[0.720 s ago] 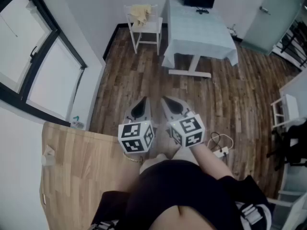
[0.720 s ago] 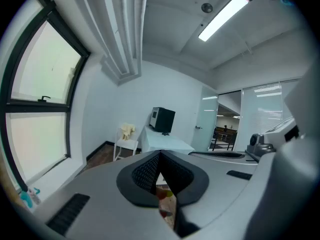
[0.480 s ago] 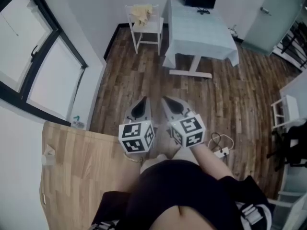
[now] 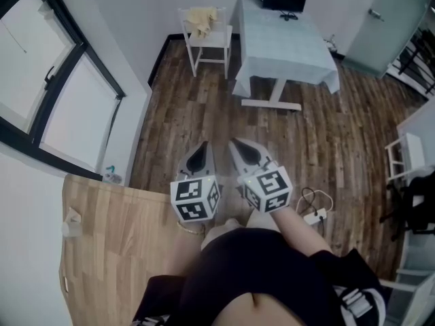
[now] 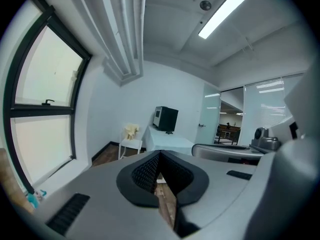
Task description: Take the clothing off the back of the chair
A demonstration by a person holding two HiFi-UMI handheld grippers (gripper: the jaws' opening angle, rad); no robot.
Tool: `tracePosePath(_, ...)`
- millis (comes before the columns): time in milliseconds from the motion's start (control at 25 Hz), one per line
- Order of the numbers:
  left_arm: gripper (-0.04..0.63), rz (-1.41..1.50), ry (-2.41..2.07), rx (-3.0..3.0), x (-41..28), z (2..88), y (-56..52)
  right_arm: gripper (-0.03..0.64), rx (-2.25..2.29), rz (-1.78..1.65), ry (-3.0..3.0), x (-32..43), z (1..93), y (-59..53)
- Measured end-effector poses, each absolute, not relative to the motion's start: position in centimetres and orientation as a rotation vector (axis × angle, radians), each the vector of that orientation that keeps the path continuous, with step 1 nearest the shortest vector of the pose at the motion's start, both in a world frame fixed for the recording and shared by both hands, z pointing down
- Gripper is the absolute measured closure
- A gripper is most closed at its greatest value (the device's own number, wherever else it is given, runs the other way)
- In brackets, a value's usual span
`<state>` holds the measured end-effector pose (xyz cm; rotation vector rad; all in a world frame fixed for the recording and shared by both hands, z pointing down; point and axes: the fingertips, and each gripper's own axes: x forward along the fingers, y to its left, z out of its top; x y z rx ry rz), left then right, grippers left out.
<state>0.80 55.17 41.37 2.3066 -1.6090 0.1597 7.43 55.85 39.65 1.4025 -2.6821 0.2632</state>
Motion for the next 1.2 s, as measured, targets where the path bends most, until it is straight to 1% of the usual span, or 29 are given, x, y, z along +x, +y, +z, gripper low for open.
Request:
tracePosePath(320,0.594,0.151,-1.578,2.284,0.4,41.9,54.5,0.606,1.363,0.327,-2.685,6.8,40.3,55.1)
tracePosePath(600,0.594,0.159,-1.591,2.253,0.2,42.6,51.8,0.606,1.315,0.346,-2.712,6.0,40.5,51.9)
tracePosePath(840,0.594,0.140,-1.635,2.212,-1.4,43.4,47.0,0.606,1.238,0.319,-2.737,4.1,40.8,47.0)
tracePosePath(1200,0.594,0.109,-1.696,2.161,-2.8,42.3,36.8,0.606,1.226,0.308,-2.744,3.9,39.5,36.2)
